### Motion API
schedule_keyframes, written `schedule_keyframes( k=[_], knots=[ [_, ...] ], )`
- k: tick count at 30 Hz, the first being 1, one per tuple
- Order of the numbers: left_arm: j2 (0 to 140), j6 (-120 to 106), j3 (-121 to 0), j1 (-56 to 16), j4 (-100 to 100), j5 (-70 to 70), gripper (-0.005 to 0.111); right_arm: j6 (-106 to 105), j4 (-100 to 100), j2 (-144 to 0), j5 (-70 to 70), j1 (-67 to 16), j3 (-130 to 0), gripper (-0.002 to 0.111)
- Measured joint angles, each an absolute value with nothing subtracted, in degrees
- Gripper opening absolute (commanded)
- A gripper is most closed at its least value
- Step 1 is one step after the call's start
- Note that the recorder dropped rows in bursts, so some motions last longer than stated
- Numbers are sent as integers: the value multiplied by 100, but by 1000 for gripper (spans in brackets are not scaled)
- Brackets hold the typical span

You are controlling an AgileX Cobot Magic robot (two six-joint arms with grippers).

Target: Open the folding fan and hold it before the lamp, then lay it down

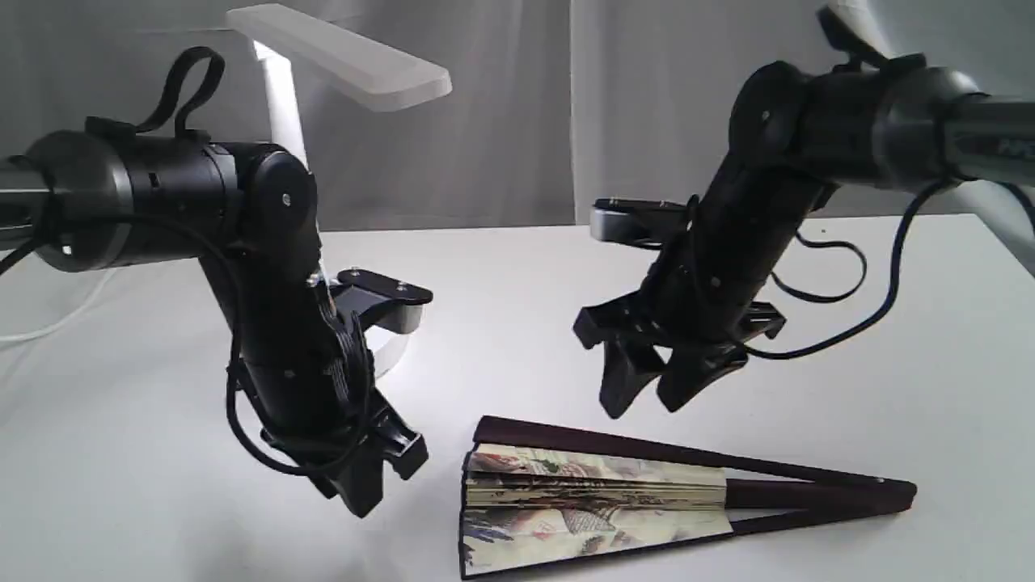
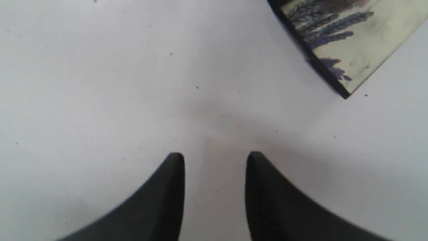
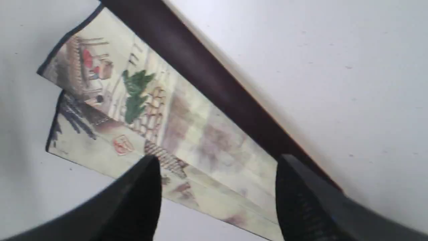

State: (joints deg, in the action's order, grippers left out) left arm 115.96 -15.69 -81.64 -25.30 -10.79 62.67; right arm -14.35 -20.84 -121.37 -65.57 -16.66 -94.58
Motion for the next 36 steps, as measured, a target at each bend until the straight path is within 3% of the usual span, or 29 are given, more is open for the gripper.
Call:
schedule_keyframes(
  k=[7, 14, 36],
  knots=[
    [11473, -1454, -8164, -2530, -1539, 6320, 30, -2801, -1980, -12239, -6934, -958, -9513, 52],
    [11469, -1454, -8164, -2530, -1805, 6326, 30, -4086, -1933, -12466, -6973, -870, -9513, 48],
    [11469, -1454, -8164, -2530, -1818, 6326, 30, -3877, -2370, -13122, -6983, -870, -9513, 37]
  ],
)
